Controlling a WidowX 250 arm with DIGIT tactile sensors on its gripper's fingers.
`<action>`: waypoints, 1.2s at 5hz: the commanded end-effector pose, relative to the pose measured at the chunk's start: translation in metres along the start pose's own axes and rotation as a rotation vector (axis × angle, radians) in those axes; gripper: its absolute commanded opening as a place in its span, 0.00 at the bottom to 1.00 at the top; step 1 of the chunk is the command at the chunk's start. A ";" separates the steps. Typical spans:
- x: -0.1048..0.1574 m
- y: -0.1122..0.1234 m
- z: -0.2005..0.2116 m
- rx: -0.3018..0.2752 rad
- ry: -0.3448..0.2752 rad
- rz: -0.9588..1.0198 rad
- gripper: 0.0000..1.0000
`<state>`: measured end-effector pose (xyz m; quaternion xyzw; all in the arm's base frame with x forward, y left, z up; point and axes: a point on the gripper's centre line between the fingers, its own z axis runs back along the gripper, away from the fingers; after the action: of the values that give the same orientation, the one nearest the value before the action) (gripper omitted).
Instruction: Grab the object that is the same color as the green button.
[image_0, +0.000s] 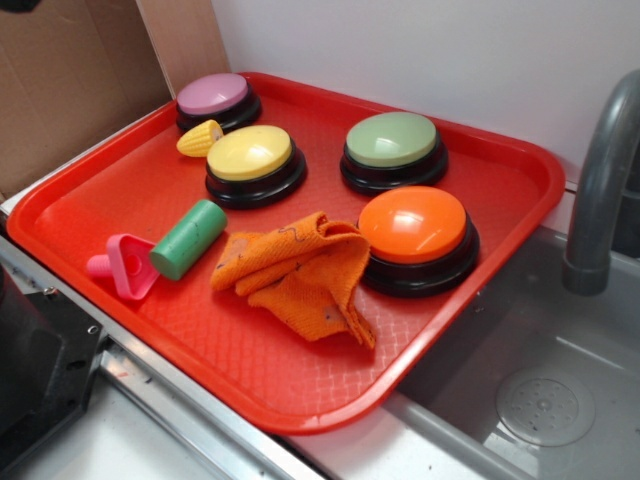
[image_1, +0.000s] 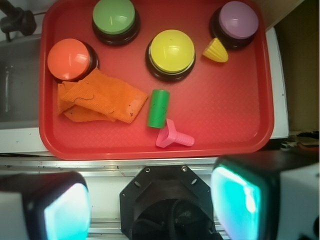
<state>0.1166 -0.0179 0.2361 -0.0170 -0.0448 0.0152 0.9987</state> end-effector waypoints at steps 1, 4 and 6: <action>0.000 0.000 0.000 0.000 0.000 0.000 1.00; 0.039 0.010 -0.113 0.020 -0.037 0.024 1.00; 0.054 0.022 -0.178 0.037 0.000 0.178 1.00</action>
<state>0.1812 -0.0027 0.0578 -0.0038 -0.0274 0.1015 0.9945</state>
